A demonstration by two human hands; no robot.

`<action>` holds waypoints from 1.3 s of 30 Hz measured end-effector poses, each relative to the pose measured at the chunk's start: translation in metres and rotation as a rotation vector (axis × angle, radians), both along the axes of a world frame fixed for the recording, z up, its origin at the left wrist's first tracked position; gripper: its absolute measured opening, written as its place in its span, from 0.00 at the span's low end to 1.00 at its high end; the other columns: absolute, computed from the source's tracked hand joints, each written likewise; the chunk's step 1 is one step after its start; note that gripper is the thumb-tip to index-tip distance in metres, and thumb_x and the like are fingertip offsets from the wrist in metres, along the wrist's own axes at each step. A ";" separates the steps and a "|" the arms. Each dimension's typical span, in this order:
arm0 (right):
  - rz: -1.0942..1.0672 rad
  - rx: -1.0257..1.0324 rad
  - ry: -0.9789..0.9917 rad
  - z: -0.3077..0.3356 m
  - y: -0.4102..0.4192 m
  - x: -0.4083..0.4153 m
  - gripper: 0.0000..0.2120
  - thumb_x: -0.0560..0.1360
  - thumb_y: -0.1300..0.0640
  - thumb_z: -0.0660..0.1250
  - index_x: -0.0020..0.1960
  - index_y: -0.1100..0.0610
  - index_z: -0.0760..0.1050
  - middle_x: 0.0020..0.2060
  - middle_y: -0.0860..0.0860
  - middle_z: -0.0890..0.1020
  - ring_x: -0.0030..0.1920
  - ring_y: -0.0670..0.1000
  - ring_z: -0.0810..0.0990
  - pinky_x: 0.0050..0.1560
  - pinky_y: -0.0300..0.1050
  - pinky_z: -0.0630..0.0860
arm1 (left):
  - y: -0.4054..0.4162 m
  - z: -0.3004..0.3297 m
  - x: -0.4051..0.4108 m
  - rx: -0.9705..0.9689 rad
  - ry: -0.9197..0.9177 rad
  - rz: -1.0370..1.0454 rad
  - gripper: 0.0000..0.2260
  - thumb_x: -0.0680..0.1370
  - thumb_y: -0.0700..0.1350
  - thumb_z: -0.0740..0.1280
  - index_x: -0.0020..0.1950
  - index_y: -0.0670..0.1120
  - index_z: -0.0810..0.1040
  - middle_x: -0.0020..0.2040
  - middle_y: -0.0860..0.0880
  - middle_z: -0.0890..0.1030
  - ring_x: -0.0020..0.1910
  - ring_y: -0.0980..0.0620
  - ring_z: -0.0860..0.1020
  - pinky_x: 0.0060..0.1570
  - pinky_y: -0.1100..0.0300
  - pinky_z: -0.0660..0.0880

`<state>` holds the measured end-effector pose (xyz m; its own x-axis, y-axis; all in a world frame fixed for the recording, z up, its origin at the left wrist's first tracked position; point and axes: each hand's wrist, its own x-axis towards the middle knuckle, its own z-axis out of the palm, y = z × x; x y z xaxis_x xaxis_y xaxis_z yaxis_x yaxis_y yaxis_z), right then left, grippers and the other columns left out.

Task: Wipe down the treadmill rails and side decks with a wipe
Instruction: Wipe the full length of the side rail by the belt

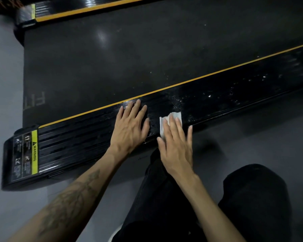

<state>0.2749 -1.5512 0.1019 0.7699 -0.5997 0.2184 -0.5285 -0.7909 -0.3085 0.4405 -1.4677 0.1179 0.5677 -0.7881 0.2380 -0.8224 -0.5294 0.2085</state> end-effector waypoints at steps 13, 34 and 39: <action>-0.038 -0.048 -0.019 -0.007 0.006 0.000 0.29 0.85 0.45 0.52 0.83 0.56 0.58 0.83 0.54 0.57 0.83 0.53 0.52 0.81 0.66 0.47 | -0.005 0.006 -0.003 0.040 0.057 0.039 0.27 0.79 0.51 0.49 0.74 0.45 0.74 0.77 0.42 0.70 0.78 0.42 0.65 0.77 0.40 0.61; -0.012 -0.067 0.019 -0.005 -0.030 -0.009 0.28 0.85 0.47 0.51 0.83 0.55 0.58 0.83 0.52 0.57 0.83 0.50 0.52 0.80 0.65 0.49 | -0.020 0.002 -0.011 -0.033 0.013 0.085 0.15 0.80 0.48 0.55 0.60 0.42 0.75 0.68 0.42 0.75 0.70 0.41 0.71 0.74 0.43 0.64; -0.044 -0.046 -0.024 -0.011 -0.008 -0.011 0.30 0.84 0.46 0.53 0.83 0.58 0.57 0.83 0.55 0.56 0.83 0.53 0.51 0.81 0.65 0.49 | -0.024 -0.001 -0.011 -0.034 0.030 0.031 0.23 0.82 0.51 0.54 0.72 0.43 0.74 0.77 0.42 0.70 0.78 0.43 0.66 0.76 0.41 0.61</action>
